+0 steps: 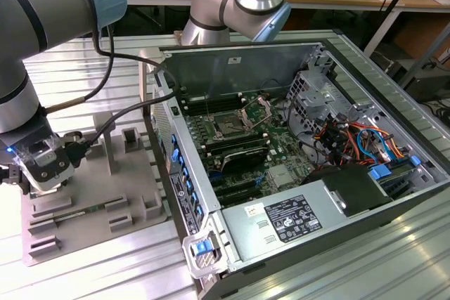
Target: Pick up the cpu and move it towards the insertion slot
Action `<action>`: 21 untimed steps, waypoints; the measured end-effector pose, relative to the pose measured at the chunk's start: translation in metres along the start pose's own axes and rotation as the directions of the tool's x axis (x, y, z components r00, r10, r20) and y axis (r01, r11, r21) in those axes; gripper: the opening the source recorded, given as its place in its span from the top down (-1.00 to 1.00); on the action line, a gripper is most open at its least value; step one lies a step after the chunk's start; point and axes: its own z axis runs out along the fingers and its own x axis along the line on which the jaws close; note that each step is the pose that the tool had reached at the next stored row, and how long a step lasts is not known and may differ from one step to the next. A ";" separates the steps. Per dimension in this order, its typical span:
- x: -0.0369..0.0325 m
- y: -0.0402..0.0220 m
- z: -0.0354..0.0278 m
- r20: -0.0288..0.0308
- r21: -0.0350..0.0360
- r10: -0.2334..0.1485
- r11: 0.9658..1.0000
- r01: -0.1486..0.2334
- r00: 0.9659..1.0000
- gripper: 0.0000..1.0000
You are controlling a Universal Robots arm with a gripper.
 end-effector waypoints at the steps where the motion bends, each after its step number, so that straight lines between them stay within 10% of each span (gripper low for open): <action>1: 0.0000 0.0000 -0.0006 0.000 0.000 0.000 1.000 0.000 1.000 -0.09; 21: 0.0000 0.0005 -0.0101 0.000 0.000 0.000 1.000 0.000 1.000 -0.09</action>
